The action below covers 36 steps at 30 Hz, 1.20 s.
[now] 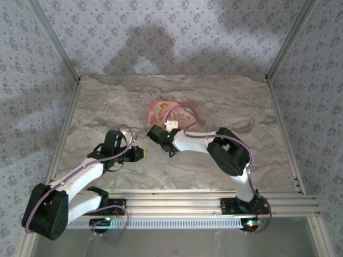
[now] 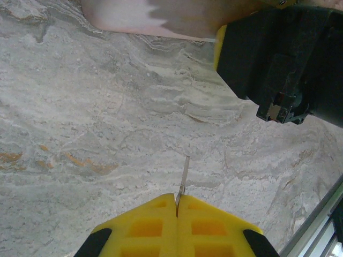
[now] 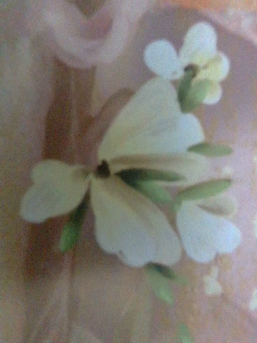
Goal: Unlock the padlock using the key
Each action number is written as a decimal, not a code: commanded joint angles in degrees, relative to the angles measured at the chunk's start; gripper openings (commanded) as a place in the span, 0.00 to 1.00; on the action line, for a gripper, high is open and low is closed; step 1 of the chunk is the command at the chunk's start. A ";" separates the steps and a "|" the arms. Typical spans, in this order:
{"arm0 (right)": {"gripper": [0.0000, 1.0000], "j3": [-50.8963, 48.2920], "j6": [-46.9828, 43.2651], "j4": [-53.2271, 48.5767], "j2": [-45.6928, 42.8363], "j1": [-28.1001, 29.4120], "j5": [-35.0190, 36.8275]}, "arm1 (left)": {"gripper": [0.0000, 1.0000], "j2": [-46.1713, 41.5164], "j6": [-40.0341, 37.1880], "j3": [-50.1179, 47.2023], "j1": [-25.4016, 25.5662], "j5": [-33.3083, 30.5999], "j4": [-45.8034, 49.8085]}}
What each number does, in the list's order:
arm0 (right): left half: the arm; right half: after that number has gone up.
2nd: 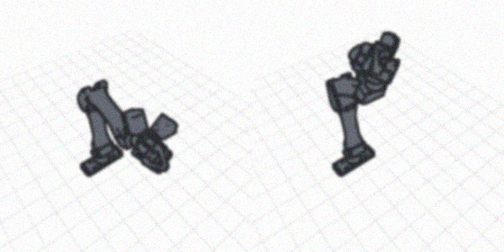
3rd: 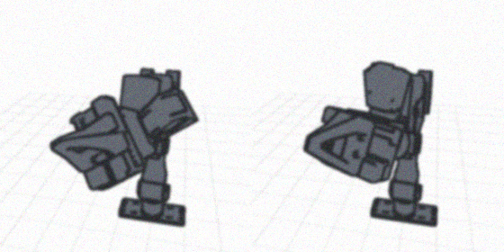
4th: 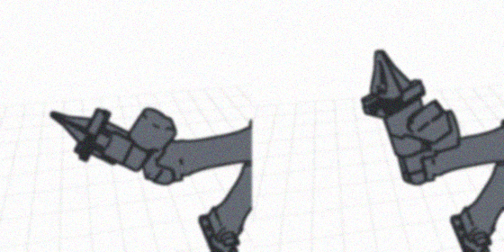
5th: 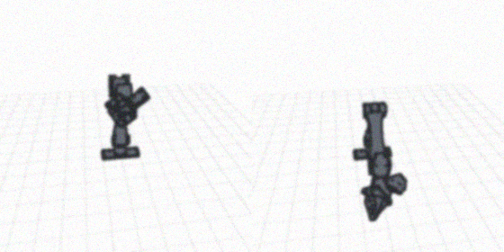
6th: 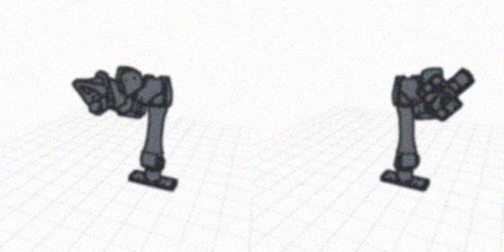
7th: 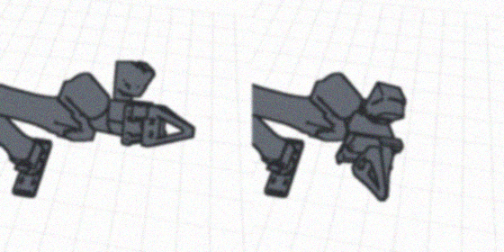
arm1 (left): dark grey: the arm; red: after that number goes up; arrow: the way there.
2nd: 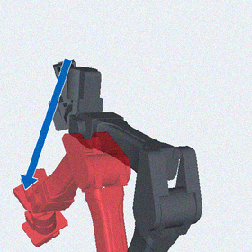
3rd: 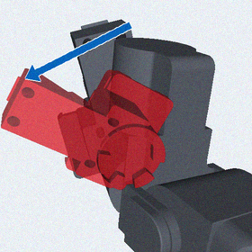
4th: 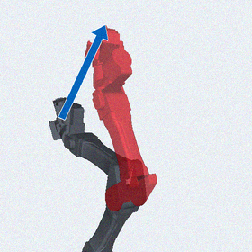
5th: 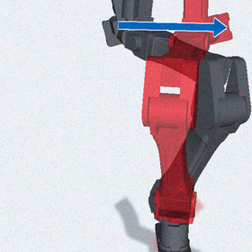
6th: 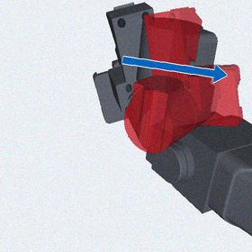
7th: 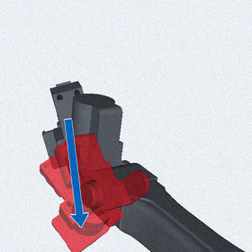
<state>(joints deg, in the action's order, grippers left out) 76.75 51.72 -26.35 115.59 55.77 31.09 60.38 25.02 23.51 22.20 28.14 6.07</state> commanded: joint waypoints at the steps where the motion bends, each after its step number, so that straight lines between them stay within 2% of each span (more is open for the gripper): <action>1: 0.20 0.94 -2.92 -1.47 -1.67 -0.34 -2.82 | 0.00 -1.22 -1.20 -0.83 0.30 1.48 -0.70; 13: 0.24 -0.55 -4.09 -0.56 -4.16 -0.29 -4.13 | 0.00 -1.93 -1.46 -1.09 0.30 1.76 -0.79; 22: 0.40 -0.22 -3.53 -0.37 -3.99 -0.31 -2.18 | 0.00 -2.37 -1.73 -1.25 0.26 1.65 -0.27; 36: 0.41 0.97 -2.82 -0.22 -1.82 -0.54 2.40 | 0.00 -3.38 -2.25 -1.09 0.30 1.83 0.88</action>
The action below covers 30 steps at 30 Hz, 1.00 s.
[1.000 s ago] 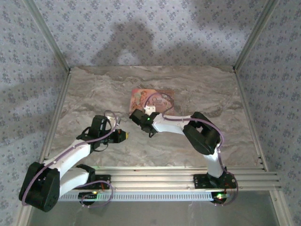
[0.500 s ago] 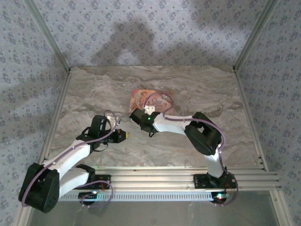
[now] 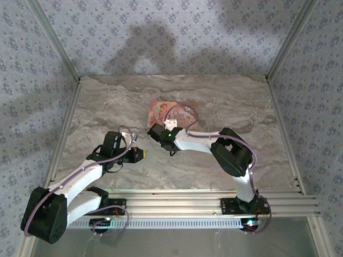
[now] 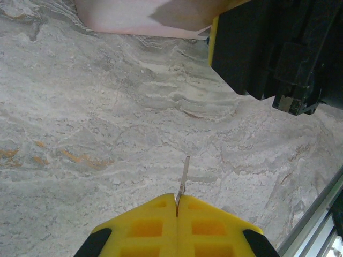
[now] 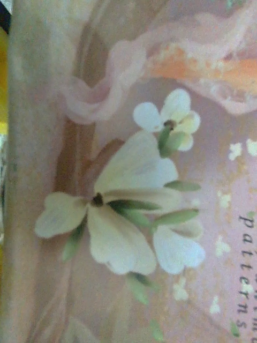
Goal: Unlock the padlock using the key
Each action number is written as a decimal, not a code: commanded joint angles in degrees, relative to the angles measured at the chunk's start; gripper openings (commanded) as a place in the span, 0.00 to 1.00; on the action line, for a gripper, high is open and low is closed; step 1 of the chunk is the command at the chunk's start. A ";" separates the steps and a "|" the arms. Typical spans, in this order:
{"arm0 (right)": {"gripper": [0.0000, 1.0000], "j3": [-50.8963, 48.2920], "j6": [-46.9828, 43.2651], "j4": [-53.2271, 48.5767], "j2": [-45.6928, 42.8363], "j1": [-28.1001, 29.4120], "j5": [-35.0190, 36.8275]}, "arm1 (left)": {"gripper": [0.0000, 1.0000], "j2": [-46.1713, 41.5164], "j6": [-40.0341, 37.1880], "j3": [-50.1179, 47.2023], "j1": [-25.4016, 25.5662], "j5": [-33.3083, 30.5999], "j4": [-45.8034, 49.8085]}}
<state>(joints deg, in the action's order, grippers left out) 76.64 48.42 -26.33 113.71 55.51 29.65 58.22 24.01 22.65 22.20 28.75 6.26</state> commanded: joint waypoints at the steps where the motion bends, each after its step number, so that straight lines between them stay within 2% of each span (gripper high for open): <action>1: 0.41 1.06 0.21 0.09 0.11 -0.33 4.08 | 0.00 -1.31 -1.22 -0.24 0.26 1.30 0.76; 8: 0.20 0.98 -1.83 1.12 0.16 -0.66 3.52 | 0.00 -1.69 -1.44 -0.33 0.29 1.55 0.78; 12: 0.12 0.66 -3.60 1.27 -1.17 -0.80 1.51 | 0.00 -2.38 -1.69 -0.76 0.39 2.38 -0.18; 20: 0.03 -0.56 -9.85 1.43 -4.31 -1.26 -6.10 | 0.00 -3.37 -1.93 -1.12 0.92 3.05 -1.23; 25: 0.01 -0.65 -14.26 0.35 -6.76 -1.83 -13.63 | 0.00 -3.31 -2.53 -1.39 0.92 4.40 -2.63; 30: 0.00 -0.69 -13.72 -0.57 -8.49 -3.87 -23.69 | 0.00 -2.78 -4.04 -1.92 1.01 7.93 -6.04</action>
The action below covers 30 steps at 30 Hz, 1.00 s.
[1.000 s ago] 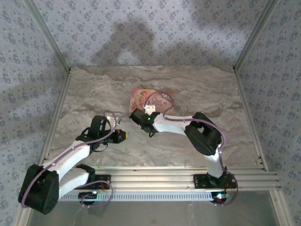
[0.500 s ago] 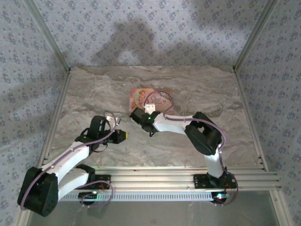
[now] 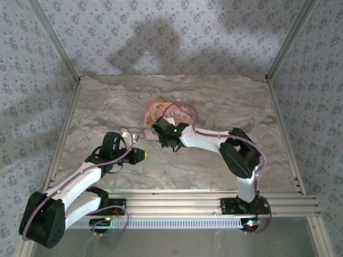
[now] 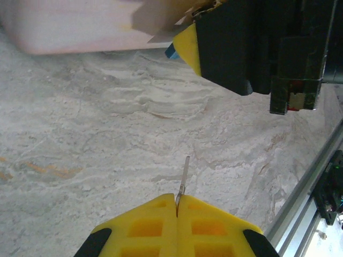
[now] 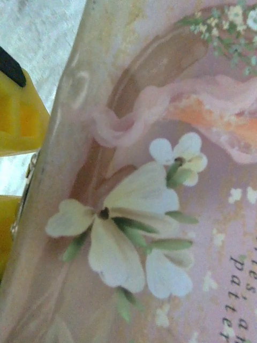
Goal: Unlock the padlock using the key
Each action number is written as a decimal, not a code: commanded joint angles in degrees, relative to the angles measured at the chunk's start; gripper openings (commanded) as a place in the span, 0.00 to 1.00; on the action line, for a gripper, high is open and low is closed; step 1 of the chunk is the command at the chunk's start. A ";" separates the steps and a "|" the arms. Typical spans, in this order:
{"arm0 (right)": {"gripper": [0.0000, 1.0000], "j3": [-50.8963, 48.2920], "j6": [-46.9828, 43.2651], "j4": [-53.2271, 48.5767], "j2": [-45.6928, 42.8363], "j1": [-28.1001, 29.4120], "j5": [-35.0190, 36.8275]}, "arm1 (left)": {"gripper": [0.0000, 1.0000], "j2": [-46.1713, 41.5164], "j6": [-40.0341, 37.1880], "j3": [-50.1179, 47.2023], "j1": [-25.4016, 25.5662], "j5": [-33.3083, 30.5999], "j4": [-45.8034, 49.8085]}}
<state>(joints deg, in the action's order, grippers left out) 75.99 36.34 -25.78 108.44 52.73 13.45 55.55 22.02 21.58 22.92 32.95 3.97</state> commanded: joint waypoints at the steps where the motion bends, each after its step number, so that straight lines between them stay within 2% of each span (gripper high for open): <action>1: 0.00 -0.08 -1.37 -1.20 -3.39 -1.50 -9.07 | 0.00 -0.01 -2.20 -1.26 0.44 4.55 -5.17; 6: 0.00 -0.50 -0.78 0.08 -4.85 -4.33 -19.63 | 0.00 0.57 -5.01 -2.36 2.79 3.98 -8.34; 11: 0.00 -1.62 -0.83 0.89 -7.84 -7.20 -29.07 | 0.00 0.01 -5.52 -2.36 2.92 2.32 -9.35; 21: 0.00 -8.87 3.19 1.93 -17.44 -13.35 -41.71 | 0.00 1.20 -5.55 0.50 3.27 6.86 -13.60; 30: 0.00 -9.39 5.17 -1.28 -23.39 -19.26 -50.36 | 0.00 7.05 -4.89 4.03 4.81 12.24 -21.97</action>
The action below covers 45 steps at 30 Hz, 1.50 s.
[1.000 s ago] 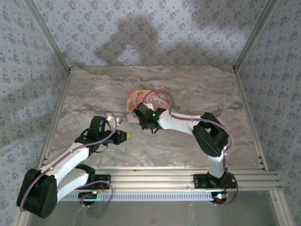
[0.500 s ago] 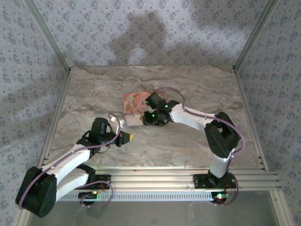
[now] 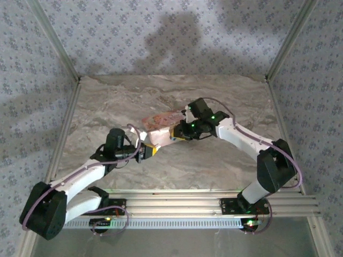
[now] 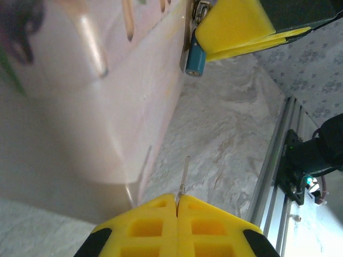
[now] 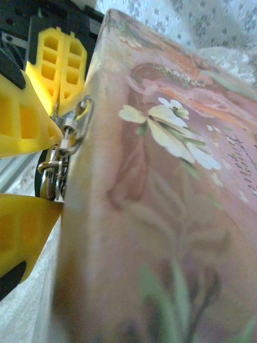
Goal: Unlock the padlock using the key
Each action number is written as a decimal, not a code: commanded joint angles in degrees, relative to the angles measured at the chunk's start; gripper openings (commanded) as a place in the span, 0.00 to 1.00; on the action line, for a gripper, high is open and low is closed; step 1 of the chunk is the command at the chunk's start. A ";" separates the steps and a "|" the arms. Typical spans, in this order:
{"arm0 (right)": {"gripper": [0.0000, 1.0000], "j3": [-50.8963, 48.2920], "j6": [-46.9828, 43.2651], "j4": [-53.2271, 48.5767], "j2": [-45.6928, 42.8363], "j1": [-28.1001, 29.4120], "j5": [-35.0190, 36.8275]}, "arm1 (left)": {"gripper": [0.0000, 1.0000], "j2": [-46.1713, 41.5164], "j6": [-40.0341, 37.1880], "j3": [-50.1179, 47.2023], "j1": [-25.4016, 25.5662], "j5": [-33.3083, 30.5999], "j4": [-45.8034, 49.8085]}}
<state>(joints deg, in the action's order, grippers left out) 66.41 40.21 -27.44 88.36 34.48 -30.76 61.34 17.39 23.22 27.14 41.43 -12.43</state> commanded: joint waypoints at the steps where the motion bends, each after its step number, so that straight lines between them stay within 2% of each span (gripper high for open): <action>1: 0.00 0.08 1.88 0.48 -3.53 -1.47 -7.00 | 0.00 1.82 0.42 2.48 0.67 4.09 -7.53; 6: 0.00 0.35 4.88 1.66 -3.63 -2.77 -10.07 | 0.00 3.92 3.00 3.59 1.12 3.97 -12.50; 15: 0.00 1.00 5.22 0.91 -1.06 -3.06 -7.20 | 0.00 3.78 -0.49 4.44 1.12 -0.81 -7.02; 18: 0.00 1.44 2.03 -1.70 -0.60 -0.40 1.43 | 0.00 3.54 -1.89 4.92 1.11 -4.00 -2.62; 21: 0.00 0.78 0.01 -4.55 -2.52 6.12 20.53 | 0.00 2.04 -2.11 4.70 1.16 -7.79 2.27; 24: 0.02 -1.72 1.92 -4.73 -4.30 14.65 40.63 | 0.00 -0.85 -1.50 3.58 1.15 -11.93 6.34; 26: 0.10 -3.09 2.96 -4.03 -4.27 20.51 50.77 | 0.00 -3.74 -0.89 2.61 1.09 -15.59 9.54; 28: 0.21 -3.33 3.79 -3.41 -2.43 25.69 57.32 | 0.00 -6.64 -0.39 1.72 1.08 -18.75 12.49; 31: 0.41 -1.40 7.42 -5.21 3.05 29.76 61.09 | 0.00 -11.38 0.53 0.22 0.93 -21.60 15.26; 33: 0.47 0.05 10.44 -6.28 7.20 30.42 61.45 | 0.00 -13.90 1.00 -0.36 0.92 -22.34 16.77; 39: 0.49 1.44 11.12 -3.50 13.93 30.29 61.91 | 0.00 -17.93 1.09 -0.55 0.91 -23.15 21.13; 45: 0.49 3.29 11.27 -1.26 16.17 28.14 63.38 | 0.00 -19.73 1.07 -0.71 0.90 -24.03 22.83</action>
<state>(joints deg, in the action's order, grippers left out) 67.64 49.98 -29.98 103.72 63.86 29.08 42.52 18.09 23.03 27.88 18.39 8.56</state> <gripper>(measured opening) 0.490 0.048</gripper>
